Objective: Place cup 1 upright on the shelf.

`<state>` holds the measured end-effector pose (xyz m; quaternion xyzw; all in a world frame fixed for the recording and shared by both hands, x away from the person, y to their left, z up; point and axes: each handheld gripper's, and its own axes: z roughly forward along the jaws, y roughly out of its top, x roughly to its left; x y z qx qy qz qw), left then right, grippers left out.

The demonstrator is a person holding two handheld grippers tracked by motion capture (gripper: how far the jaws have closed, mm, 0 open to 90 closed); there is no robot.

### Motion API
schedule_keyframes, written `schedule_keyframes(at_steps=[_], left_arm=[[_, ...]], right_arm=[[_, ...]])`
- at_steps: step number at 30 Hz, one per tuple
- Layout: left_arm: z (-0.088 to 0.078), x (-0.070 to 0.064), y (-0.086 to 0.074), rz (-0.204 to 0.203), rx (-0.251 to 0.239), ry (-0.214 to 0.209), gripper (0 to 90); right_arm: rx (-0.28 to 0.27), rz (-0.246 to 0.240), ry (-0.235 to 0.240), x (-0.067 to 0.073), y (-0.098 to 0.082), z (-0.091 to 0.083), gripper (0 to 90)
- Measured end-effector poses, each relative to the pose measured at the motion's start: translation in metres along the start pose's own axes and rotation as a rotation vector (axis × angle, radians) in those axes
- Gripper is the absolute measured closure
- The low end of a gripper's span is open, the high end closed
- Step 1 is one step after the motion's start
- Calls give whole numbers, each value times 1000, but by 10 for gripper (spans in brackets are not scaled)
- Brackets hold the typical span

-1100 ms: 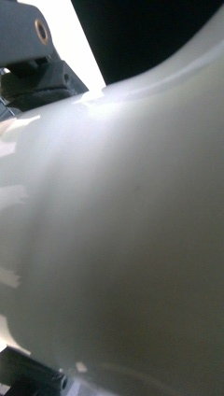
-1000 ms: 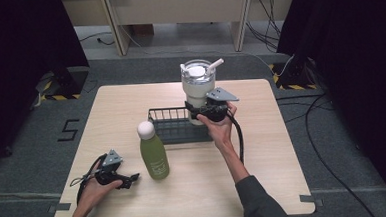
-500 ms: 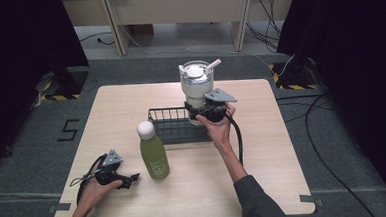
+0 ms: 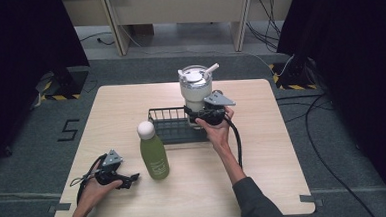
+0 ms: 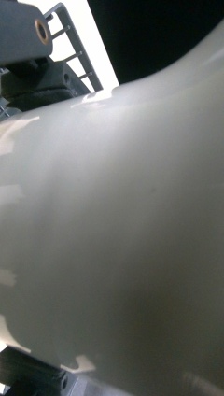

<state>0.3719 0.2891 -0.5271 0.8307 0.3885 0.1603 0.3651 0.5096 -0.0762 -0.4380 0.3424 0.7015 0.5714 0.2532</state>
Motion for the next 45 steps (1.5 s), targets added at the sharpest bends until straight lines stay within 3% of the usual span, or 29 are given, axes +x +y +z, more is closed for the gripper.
schedule_keyframes(at_steps=[5, 16, 26, 31, 40, 45], left_arm=[[0, 0, 0, 0, 0, 0, 0], [0, 0, 0, 0, 0, -1, 0], [0, 0, 0, 1, -2, 2, 2], [0, -1, 0, 2, -2, 3, 4], [0, -1, 0, 2, -2, 3, 4], [0, -1, 0, 2, -2, 3, 4]], right_arm=[[7, -18, 2, 2, -5, 2, 112], [25, -5, -7, -1, -17, 3, 112], [47, -63, 6, 1, -19, -1, 109], [55, -58, 19, -1, -20, -2, 105], [2, -45, -10, 1, -26, -4, 101], [4, -41, -20, 3, -26, -5, 102]])
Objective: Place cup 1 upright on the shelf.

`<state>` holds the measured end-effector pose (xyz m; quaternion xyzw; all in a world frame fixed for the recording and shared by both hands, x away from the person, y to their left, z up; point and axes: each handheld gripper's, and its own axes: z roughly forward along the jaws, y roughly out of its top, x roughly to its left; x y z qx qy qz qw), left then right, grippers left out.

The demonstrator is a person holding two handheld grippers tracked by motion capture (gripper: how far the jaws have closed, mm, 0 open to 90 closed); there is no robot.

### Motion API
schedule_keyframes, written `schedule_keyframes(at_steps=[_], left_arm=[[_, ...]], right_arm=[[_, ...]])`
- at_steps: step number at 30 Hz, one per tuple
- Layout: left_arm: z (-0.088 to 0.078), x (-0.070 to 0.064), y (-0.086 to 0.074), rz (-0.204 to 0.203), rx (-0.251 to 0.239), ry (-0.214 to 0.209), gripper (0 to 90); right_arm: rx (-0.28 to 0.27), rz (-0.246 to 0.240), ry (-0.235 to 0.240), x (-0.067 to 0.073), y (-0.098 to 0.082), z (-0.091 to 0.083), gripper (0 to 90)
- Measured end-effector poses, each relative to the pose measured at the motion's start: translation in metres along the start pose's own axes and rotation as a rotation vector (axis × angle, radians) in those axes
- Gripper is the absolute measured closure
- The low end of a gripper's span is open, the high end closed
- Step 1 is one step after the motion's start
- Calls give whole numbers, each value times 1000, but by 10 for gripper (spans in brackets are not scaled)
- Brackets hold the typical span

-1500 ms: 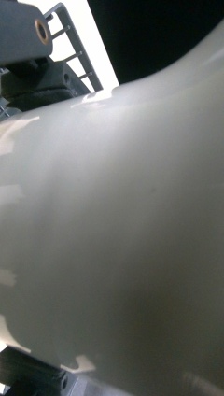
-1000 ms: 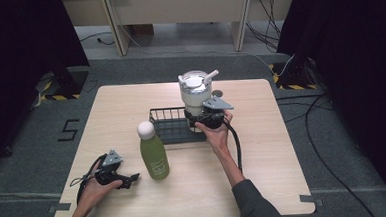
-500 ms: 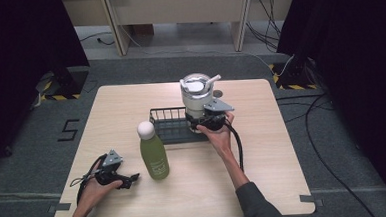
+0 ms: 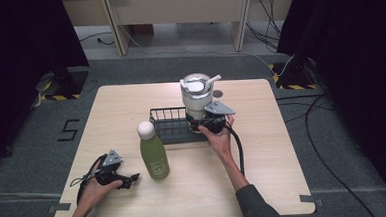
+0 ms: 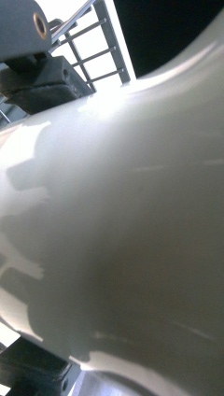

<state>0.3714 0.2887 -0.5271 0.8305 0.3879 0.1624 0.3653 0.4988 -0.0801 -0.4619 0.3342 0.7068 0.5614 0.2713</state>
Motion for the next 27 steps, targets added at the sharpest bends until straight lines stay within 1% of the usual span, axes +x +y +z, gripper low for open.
schedule_keyframes(at_steps=[2, 4, 7, 13, 17, 18, 20, 24, 27], left_arm=[[0, 0, 0, 0, 0, 0, 4], [0, 0, 0, 0, 0, 0, 4], [0, 0, 0, 0, 0, 0, 4], [0, 0, 0, 0, 0, 0, 4], [0, 0, 0, 0, 1, 0, 4], [0, 0, 0, 0, 1, 0, 4], [0, 0, 0, 0, 0, 0, 4], [0, 0, 0, 0, 0, 0, 4], [0, 0, 0, 0, 1, 0, 4]], right_arm=[[3, -4, -7, 1, 0, -1, 100], [18, 11, -21, 2, 2, -2, 97], [28, 1, -35, 4, 4, -3, 98], [39, 5, -31, 4, 6, -5, 97], [44, -4, -32, 4, 8, -5, 95], [41, -18, -35, 4, 9, -5, 94], [27, 0, -27, 4, 11, -6, 88], [26, -7, -26, 4, 13, -8, 89], [21, 5, -26, 4, 13, -8, 89]])
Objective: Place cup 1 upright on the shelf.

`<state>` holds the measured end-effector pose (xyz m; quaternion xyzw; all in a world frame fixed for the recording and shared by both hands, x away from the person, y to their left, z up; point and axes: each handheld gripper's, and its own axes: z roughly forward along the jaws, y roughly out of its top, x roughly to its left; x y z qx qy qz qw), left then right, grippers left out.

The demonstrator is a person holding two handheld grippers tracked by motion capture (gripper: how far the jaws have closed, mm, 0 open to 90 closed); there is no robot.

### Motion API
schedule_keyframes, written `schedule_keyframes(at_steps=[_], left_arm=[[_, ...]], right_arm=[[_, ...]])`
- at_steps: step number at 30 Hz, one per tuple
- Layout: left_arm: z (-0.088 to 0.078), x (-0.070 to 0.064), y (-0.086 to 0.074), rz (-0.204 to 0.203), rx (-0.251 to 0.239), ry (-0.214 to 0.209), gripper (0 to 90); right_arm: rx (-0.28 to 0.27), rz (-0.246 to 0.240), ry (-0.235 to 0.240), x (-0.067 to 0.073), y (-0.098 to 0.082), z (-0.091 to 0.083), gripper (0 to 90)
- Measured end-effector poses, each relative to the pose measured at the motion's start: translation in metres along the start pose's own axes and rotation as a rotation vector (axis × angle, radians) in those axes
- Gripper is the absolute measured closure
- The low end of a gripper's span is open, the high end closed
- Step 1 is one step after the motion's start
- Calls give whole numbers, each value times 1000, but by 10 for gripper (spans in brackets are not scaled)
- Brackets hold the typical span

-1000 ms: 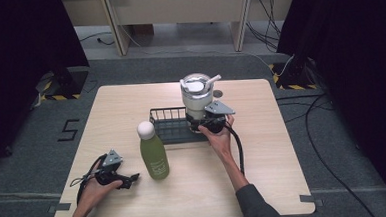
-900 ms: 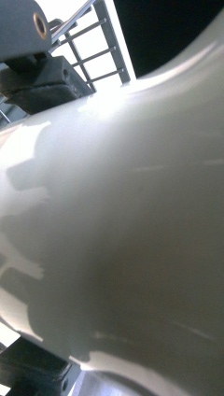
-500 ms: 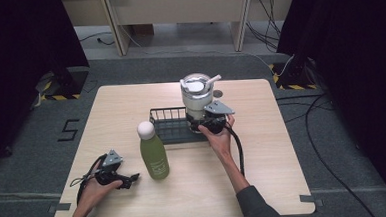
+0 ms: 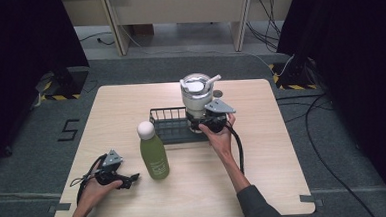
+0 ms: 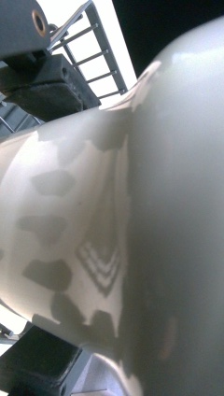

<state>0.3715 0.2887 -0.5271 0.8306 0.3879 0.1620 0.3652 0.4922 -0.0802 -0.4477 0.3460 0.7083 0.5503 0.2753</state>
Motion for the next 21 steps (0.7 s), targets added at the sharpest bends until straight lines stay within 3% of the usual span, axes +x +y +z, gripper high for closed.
schedule_keyframes(at_steps=[21], left_arm=[[0, 0, 0, 1, 0, -1, 4]], right_arm=[[-14, 13, -6, 1, -3, -19, 112]])
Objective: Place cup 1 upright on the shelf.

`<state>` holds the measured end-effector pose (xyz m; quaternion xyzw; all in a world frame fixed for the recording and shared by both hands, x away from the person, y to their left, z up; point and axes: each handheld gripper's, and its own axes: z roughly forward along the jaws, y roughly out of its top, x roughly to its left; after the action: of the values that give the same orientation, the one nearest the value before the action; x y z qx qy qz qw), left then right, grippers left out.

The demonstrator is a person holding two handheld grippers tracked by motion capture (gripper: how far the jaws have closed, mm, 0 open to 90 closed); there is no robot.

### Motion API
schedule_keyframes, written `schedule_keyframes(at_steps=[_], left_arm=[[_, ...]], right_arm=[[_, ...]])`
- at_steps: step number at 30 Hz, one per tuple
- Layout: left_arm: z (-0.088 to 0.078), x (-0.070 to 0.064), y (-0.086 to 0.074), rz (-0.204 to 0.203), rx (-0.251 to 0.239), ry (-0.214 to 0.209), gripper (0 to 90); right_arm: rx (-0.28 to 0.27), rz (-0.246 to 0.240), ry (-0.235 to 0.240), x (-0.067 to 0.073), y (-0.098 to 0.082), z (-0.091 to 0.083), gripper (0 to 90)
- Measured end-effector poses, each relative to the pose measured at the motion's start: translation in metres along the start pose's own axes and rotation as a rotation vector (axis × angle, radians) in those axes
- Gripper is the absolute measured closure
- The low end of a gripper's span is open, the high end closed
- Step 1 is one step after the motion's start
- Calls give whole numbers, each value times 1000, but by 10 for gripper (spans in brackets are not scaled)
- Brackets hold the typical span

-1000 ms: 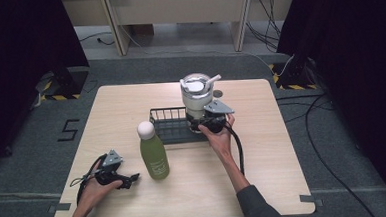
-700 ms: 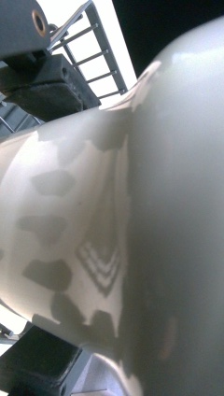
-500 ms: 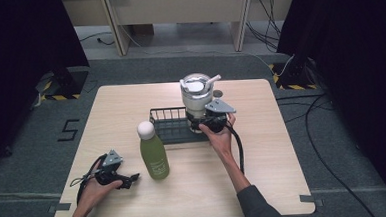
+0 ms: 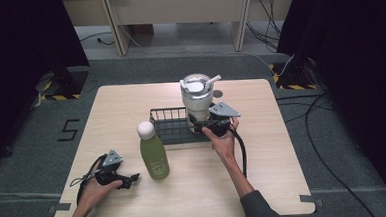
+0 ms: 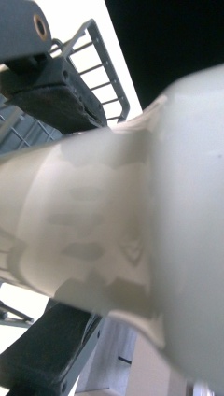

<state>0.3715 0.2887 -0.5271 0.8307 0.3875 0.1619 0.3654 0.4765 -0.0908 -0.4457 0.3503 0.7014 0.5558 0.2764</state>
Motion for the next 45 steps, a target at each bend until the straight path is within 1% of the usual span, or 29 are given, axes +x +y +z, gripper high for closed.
schedule_keyframes(at_steps=[4, 7, 11, 16, 23, 28, 35, 38, 45], left_arm=[[0, 0, 0, -1, 0, 0, 4], [0, 0, 0, 0, 1, 0, 3], [0, 0, 0, 0, 1, 0, 4], [0, 0, 0, 0, 0, 0, 3], [0, 0, 0, 1, 1, 0, 3], [0, 0, 0, 0, 1, 1, 3], [0, 0, 0, 0, 1, 1, 3], [0, 0, 0, 0, 0, -1, 4], [0, 0, 0, 1, 1, -1, 4]], right_arm=[[1, 3, 9, -1, -1, -6, 144], [0, 5, 14, -1, -1, -10, 146], [15, -9, 14, 0, -1, -12, 146], [14, -19, 20, 1, -1, -18, 147], [9, -10, 32, 1, -2, -28, 148], [1, -15, 28, 3, -3, -37, 148], [-13, 0, 31, 5, -8, -50, 148], [-11, -2, 36, 6, -9, -53, 148], [-10, 12, 39, 4, -11, -59, 148]])
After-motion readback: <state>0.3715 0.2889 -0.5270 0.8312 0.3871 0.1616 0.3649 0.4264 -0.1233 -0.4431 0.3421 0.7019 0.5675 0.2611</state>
